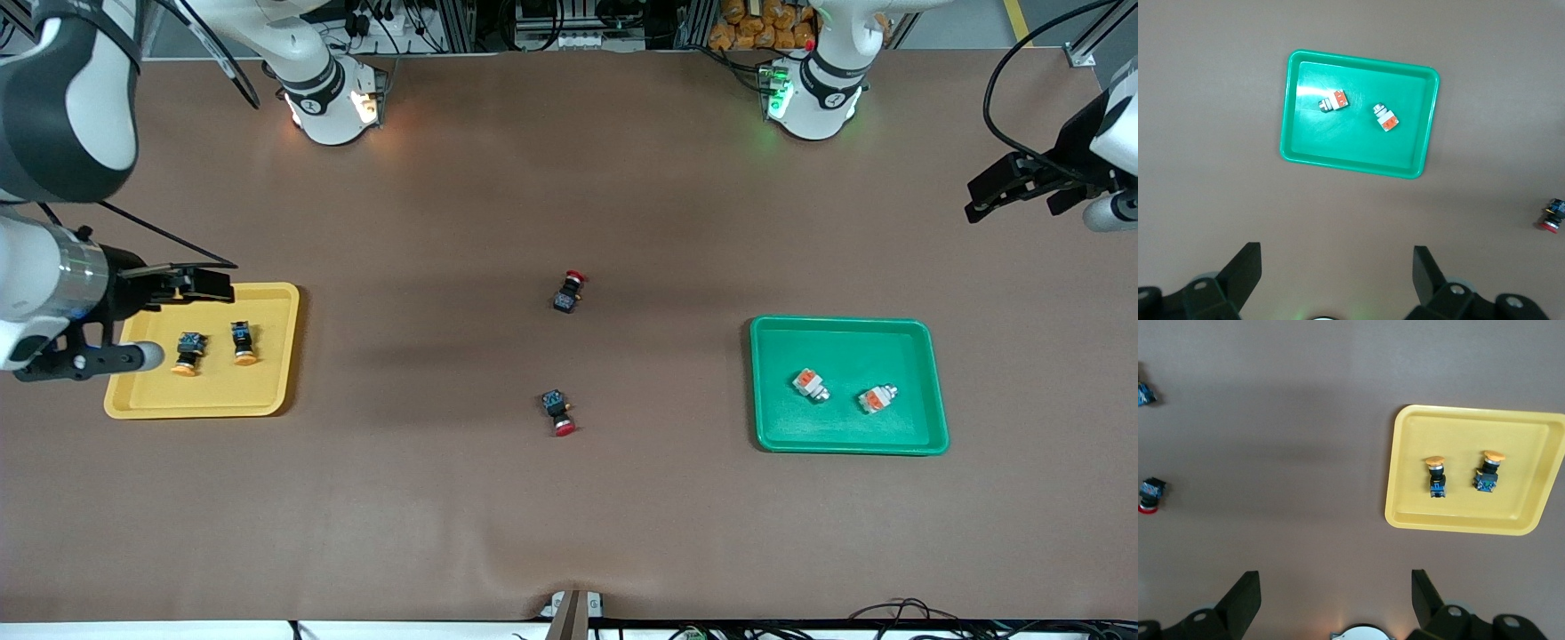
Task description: Place green and yellow buttons in trays
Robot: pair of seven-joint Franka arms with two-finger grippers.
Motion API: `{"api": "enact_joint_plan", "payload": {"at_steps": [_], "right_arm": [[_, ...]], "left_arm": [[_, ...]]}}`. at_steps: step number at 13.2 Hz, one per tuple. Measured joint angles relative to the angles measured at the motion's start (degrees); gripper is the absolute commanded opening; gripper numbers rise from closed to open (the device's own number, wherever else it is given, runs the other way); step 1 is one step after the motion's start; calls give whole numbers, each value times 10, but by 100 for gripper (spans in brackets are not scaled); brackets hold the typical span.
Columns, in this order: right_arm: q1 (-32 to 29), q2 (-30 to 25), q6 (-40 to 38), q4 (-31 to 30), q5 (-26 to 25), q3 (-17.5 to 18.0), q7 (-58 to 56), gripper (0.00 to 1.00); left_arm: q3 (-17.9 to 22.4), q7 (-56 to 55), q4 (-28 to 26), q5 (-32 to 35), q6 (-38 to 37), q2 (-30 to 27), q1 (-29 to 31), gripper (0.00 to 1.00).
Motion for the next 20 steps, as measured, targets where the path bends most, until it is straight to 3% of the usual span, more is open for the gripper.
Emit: {"api": "enact_joint_plan", "payload": {"at_steps": [4, 6, 11, 20], "right_arm": [[-123, -35, -2, -18, -4, 97, 31, 100], [-134, -77, 11, -55, -7, 109, 54, 100], [-134, -212, 88, -216, -53, 149, 73, 100], [-154, -256, 90, -275, -72, 167, 119, 100]], "left_arm": [[-2, 0, -20, 0, 0, -21, 0, 100], [-2, 0, -25, 0, 0, -27, 0, 100], [-3, 0, -33, 0, 5, -28, 0, 100], [-2, 0, -29, 0, 14, -28, 1, 100]]}}
